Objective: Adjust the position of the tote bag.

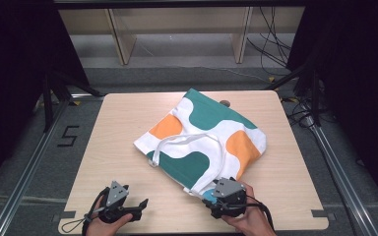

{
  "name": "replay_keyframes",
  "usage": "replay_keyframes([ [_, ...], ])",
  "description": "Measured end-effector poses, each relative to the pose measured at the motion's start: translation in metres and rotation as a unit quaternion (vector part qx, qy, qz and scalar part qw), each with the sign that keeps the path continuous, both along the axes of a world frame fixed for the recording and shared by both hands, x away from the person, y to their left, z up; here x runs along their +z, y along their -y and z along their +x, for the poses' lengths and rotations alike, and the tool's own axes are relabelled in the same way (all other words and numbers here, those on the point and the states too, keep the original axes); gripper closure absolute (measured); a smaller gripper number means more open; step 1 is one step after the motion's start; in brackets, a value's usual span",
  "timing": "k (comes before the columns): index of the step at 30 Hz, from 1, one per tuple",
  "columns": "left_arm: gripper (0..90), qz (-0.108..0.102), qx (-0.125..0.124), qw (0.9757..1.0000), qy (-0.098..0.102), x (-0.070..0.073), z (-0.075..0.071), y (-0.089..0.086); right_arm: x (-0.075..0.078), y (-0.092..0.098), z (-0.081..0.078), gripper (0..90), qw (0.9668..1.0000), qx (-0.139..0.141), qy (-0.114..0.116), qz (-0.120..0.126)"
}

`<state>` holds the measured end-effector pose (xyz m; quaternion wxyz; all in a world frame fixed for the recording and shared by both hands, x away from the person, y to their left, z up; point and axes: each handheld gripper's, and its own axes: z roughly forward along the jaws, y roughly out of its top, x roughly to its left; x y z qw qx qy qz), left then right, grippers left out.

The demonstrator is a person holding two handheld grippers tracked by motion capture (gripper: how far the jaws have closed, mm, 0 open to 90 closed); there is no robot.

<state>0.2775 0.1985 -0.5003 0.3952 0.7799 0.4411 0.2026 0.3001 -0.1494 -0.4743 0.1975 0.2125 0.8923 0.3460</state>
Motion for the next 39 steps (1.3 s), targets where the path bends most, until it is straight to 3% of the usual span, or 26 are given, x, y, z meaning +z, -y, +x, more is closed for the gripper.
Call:
replay_keyframes([
  [2, 16.4, 0.004, 0.000, 1.0000, 0.000, 0.000, 0.000, 0.000, -0.002, 0.000, -0.004, 42.0, 0.9998, 0.005, 0.005, -0.017],
  [3, 16.4, 0.004, 0.000, 1.0000, 0.000, 0.000, 0.000, 0.000, -0.002, 0.000, -0.004, 42.0, 0.9998, 0.005, 0.005, -0.017],
  [4, 16.3, 0.014, -0.007, 0.9999, -0.004, 0.001, 0.000, -0.002, -0.004, -0.001, -0.006, 48.8, 0.9994, 0.010, 0.008, -0.032],
  [5, 16.3, -0.001, 0.004, 1.0000, 0.004, 0.001, -0.001, 0.000, -0.003, -0.001, -0.007, 51.6, 0.9990, 0.019, 0.015, -0.037],
  [6, 16.3, -0.001, 0.004, 1.0000, 0.004, 0.001, -0.001, 0.000, -0.003, -0.001, -0.007, 51.6, 0.9990, 0.019, 0.015, -0.037],
  [7, 16.4, 0.015, -0.003, 0.9999, 0.001, 0.002, 0.000, -0.003, -0.002, 0.004, -0.009, 57.0, 0.9988, 0.012, 0.016, -0.045],
  [10, 16.4, 0.014, -0.001, 0.9999, 0.001, 0.001, -0.001, -0.003, -0.001, 0.012, -0.009, 63.0, 0.9987, 0.009, 0.017, -0.047],
  [12, 16.5, 0.014, -0.001, 0.9999, 0.002, 0.001, -0.001, -0.003, 0.000, 0.031, -0.011, 68.9, 0.9986, -0.017, 0.011, -0.049],
  [14, 16.5, 0.020, -0.004, 0.9998, 0.001, 0.002, -0.001, -0.004, 0.001, 0.042, -0.010, 71.6, 0.9982, -0.020, 0.016, -0.053],
  [16, 16.7, 0.004, 0.008, 0.9999, 0.008, 0.002, -0.001, -0.002, 0.002, 0.056, -0.009, 73.2, 0.9979, -0.028, 0.020, -0.054],
  [19, 17.1, 0.005, 0.010, 0.9999, 0.012, 0.001, -0.001, -0.002, 0.003, 0.072, -0.006, 74.2, 0.9976, -0.031, 0.027, -0.055],
  [20, 17.1, 0.009, 0.010, 0.9999, 0.006, 0.002, -0.001, -0.003, 0.004, 0.091, -0.003, 74.7, 0.9968, -0.050, 0.033, -0.052],
  [21, 17.1, -0.001, 0.013, 0.9999, 0.009, 0.001, 0.000, -0.003, 0.005, 0.099, -0.003, 75.1, 0.9963, -0.062, 0.036, -0.048],
  [25, 17.5, 0.007, 0.013, 0.9999, 0.008, 0.002, 0.004, -0.001, 0.006, 0.128, 0.003, 76.0, 0.9942, -0.089, 0.044, -0.040],
  [27, 17.5, 0.005, 0.014, 0.9999, 0.008, 0.001, 0.008, 0.002, 0.006, 0.132, 0.005, 76.0, 0.9937, -0.094, 0.047, -0.038],
  [28, 18.0, 0.024, 0.002, 0.9997, 0.005, 0.000, 0.013, 0.006, 0.005, 0.140, 0.009, 75.8, 0.9931, -0.102, 0.047, -0.033],
  [29, 18.4, 0.017, 0.005, 0.9998, 0.008, -0.001, 0.016, 0.011, 0.005, 0.143, 0.011, 75.7, 0.9932, -0.104, 0.045, -0.028],
  [30, 18.7, 0.032, -0.005, 0.9994, 0.014, -0.001, 0.020, 0.014, 0.005, 0.144, 0.012, 75.6, 0.9923, -0.113, 0.046, -0.024],
  [32, 19.0, 0.031, -0.006, 0.9994, 0.013, -0.001, 0.024, 0.019, 0.004, 0.145, 0.014, 75.4, 0.9924, -0.113, 0.045, -0.023],
  [34, 20.8, 0.067, -0.030, 0.9973, 0.007, -0.001, 0.034, 0.033, 0.004, 0.145, 0.014, 74.8, 0.9920, -0.117, 0.043, -0.020],
  [37, 24.8, 0.072, -0.037, 0.9966, 0.009, -0.003, 0.039, 0.041, 0.003, 0.145, 0.015, 74.4, 0.9921, -0.118, 0.041, -0.015],
  [38, 25.0, 0.092, -0.043, 0.9948, 0.011, -0.003, 0.043, 0.045, 0.004, 0.146, 0.015, 74.3, 0.9924, -0.115, 0.042, -0.016],
  [39, 26.6, 0.092, -0.043, 0.9948, 0.011, -0.003, 0.043, 0.045, 0.004, 0.146, 0.015, 74.3, 0.9924, -0.115, 0.042, -0.016],
])
